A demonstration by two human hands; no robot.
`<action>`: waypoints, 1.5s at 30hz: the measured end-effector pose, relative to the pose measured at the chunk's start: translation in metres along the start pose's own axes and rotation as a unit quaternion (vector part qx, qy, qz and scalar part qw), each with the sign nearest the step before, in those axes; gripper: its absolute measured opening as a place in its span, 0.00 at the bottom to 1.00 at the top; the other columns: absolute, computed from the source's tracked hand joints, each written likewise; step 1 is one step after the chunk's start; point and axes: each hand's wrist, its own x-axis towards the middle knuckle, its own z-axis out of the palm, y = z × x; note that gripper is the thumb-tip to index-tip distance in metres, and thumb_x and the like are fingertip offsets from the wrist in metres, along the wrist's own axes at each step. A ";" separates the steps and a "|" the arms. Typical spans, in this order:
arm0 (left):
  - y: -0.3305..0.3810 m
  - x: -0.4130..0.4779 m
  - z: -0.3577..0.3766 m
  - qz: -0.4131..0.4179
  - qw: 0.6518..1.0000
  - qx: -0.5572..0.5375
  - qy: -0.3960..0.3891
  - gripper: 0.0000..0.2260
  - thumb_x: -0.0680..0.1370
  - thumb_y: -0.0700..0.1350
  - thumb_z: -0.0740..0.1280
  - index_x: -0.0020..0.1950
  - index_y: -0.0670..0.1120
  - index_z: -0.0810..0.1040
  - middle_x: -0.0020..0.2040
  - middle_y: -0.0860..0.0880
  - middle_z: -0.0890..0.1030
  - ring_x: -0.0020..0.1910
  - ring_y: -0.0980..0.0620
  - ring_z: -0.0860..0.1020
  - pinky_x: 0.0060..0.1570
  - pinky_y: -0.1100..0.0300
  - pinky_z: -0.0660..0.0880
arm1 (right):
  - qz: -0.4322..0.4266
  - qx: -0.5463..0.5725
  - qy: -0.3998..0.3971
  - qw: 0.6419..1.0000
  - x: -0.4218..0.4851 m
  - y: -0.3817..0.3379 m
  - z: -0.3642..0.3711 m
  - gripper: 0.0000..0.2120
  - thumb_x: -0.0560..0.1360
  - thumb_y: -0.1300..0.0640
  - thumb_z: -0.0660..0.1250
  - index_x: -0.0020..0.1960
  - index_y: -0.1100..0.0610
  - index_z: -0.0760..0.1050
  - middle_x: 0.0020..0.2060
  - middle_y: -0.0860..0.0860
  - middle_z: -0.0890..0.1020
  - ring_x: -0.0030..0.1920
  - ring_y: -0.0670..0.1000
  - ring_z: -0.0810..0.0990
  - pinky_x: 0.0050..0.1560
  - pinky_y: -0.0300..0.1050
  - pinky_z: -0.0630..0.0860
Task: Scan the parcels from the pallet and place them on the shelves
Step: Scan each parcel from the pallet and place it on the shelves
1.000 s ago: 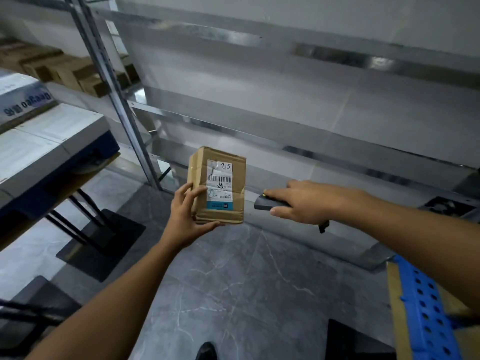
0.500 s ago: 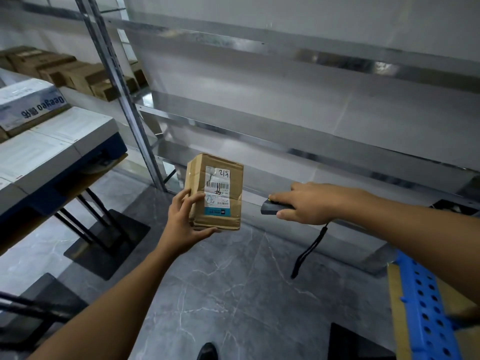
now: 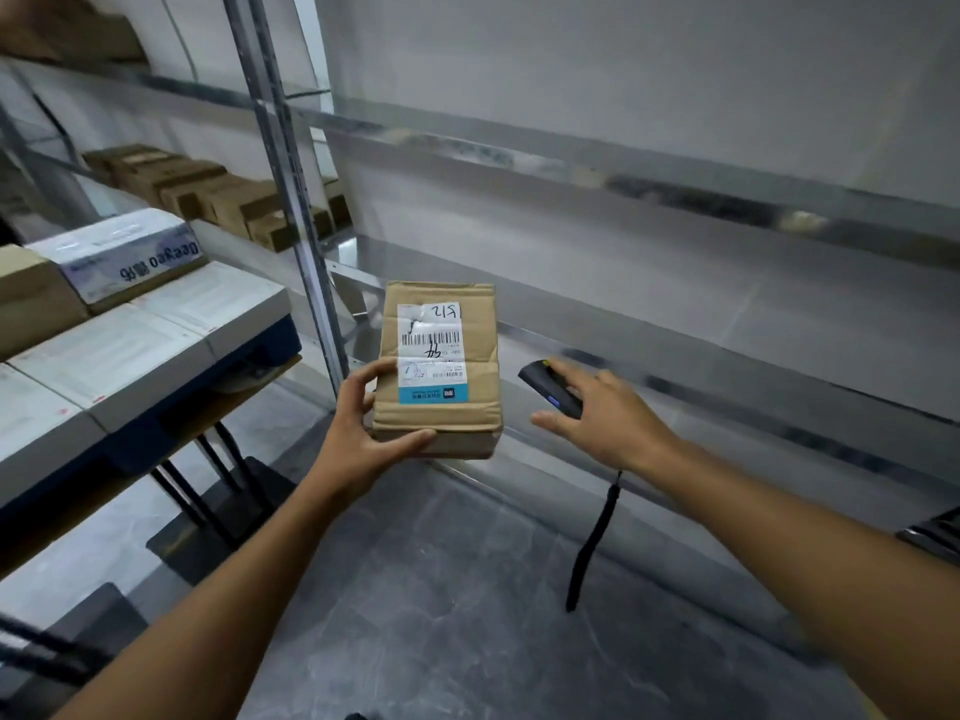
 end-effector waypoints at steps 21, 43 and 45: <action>0.055 0.331 -0.266 0.055 0.998 -0.017 0.038 0.46 0.56 0.62 0.85 0.68 0.63 0.65 0.65 0.54 0.77 0.61 0.59 0.79 0.53 0.61 0.81 | -0.058 0.097 0.203 0.973 0.354 -0.246 -0.019 0.44 0.68 0.26 0.67 0.77 0.35 0.53 0.58 0.51 0.71 0.62 0.55 0.75 0.60 0.52 0.76; -0.025 0.693 -0.340 0.204 0.901 0.288 0.253 0.39 0.77 0.51 0.74 0.81 0.60 0.54 0.83 0.50 0.51 0.82 0.46 0.49 0.78 0.38 0.56 | -0.034 0.000 0.165 0.986 0.739 -0.289 -0.034 0.38 0.68 0.27 0.67 0.73 0.32 0.56 0.52 0.51 0.68 0.56 0.59 0.73 0.54 0.54 0.76; -0.037 0.697 -0.334 0.224 0.889 0.338 0.213 0.40 0.78 0.57 0.71 0.82 0.61 0.50 0.84 0.51 0.43 0.82 0.46 0.41 0.79 0.38 0.51 | -0.019 -0.008 0.157 0.987 0.748 -0.296 -0.034 0.39 0.68 0.27 0.67 0.74 0.32 0.56 0.54 0.52 0.68 0.57 0.60 0.73 0.56 0.55 0.77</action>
